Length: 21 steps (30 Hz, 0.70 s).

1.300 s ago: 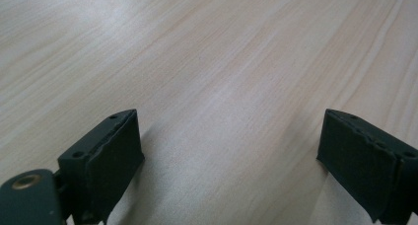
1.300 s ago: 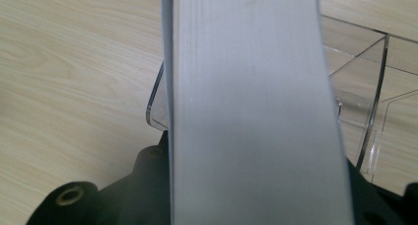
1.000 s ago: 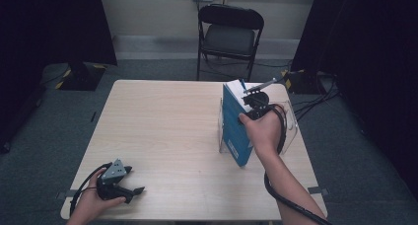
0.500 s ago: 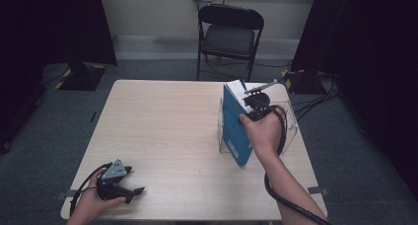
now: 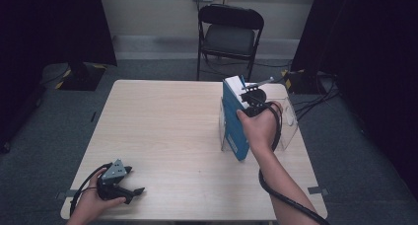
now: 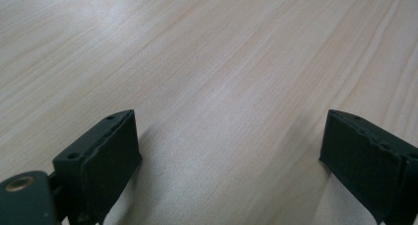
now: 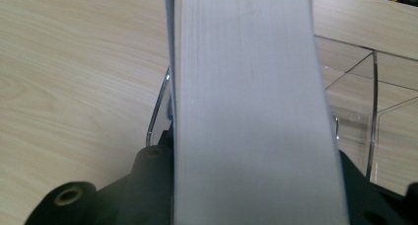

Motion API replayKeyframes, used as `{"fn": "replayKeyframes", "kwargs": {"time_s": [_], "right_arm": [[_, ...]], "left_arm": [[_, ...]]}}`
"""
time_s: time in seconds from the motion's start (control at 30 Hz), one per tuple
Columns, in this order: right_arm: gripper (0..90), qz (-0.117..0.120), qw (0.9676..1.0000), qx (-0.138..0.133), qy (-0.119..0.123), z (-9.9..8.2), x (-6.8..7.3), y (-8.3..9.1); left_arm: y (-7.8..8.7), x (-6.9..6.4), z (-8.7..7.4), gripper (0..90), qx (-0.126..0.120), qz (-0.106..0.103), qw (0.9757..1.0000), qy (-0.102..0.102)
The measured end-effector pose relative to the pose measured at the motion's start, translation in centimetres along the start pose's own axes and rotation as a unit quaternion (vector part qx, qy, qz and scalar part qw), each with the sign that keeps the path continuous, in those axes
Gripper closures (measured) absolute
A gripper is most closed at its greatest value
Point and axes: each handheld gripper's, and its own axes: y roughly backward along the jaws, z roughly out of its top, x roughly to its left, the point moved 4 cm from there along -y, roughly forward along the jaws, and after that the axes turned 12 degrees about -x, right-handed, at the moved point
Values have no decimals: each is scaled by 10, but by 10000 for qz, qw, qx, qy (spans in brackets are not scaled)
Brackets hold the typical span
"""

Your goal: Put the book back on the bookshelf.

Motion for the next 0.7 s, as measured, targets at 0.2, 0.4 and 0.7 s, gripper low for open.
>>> {"fn": "replayKeyframes", "kwargs": {"time_s": [0.2,0.4,0.7], "right_arm": [[609,-28,10000,-44,-53,1,-3,-1],[602,-1,10000,-51,-53,1,-4,-1],[509,178,9996,-214,-10,2,-6,3]], "left_arm": [[0,0,0,62,15,-23,10000,-21],[0,-1,0,62,15,-18,10000,-9],[-1,0,0,52,-3,-3,10000,-53]]}}
